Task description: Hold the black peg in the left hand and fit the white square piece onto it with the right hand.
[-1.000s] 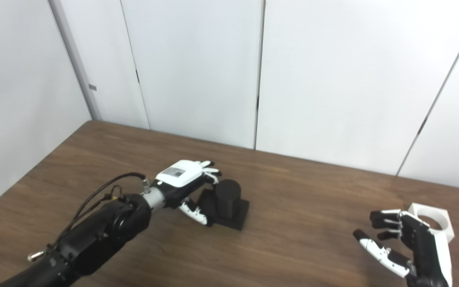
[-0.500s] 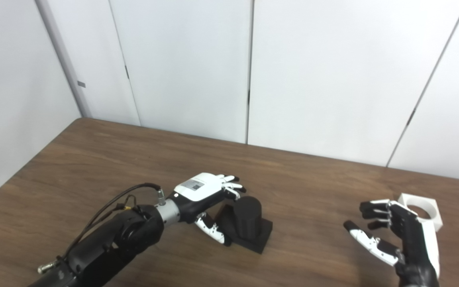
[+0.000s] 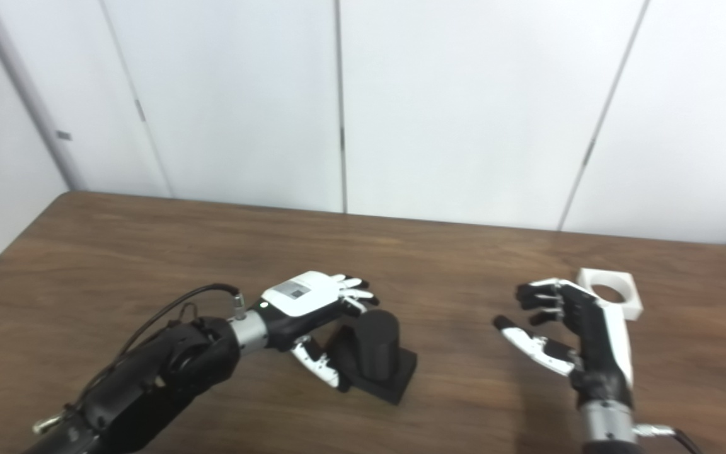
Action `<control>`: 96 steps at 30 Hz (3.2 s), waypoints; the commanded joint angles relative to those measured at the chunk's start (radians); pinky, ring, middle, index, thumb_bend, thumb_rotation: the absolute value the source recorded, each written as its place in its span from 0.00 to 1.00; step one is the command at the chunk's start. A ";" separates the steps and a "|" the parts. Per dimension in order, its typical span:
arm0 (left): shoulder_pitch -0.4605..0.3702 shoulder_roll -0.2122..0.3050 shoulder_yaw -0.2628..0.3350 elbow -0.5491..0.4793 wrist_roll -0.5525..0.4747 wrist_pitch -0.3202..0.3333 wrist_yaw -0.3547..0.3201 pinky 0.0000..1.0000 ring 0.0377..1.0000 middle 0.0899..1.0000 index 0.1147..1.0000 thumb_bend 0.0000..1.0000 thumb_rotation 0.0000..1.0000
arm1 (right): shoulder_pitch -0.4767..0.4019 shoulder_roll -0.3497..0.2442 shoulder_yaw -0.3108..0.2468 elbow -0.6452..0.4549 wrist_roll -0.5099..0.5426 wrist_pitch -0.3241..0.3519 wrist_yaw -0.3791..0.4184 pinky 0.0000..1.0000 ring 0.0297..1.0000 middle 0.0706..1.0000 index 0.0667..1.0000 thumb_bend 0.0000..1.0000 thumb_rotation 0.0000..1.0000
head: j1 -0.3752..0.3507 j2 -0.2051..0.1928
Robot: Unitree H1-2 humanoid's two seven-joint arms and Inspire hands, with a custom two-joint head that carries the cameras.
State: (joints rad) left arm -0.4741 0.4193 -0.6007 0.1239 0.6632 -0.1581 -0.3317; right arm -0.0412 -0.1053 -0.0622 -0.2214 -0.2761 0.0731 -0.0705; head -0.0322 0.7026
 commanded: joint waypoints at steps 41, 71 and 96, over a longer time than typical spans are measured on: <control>0.074 0.111 -0.059 0.064 0.093 -0.142 -0.012 0.91 0.92 0.86 0.42 0.52 0.06 | -0.491 -0.721 0.187 0.051 -0.223 0.243 0.617 0.83 0.97 0.95 0.88 0.87 0.21 | -0.385 -0.127; 0.089 0.103 -0.060 0.063 0.092 -0.138 -0.005 0.90 0.92 0.86 0.42 0.52 0.06 | -0.667 -0.647 0.373 0.396 -0.425 0.286 0.674 0.96 0.99 0.98 0.95 0.88 0.24 | -0.391 -0.127; 0.101 0.108 -0.053 0.026 0.089 -0.120 -0.024 0.92 0.93 0.86 0.42 0.52 0.06 | -0.698 -0.584 0.488 0.588 -0.525 0.255 0.633 0.90 0.95 0.95 0.91 0.87 0.14 | -0.371 -0.111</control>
State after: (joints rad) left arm -0.4385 0.4875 -0.6020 0.1257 0.6936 -0.2765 -0.2476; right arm -0.6873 -0.6666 0.4319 0.3693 -0.7780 0.3443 0.5848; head -0.4019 0.5906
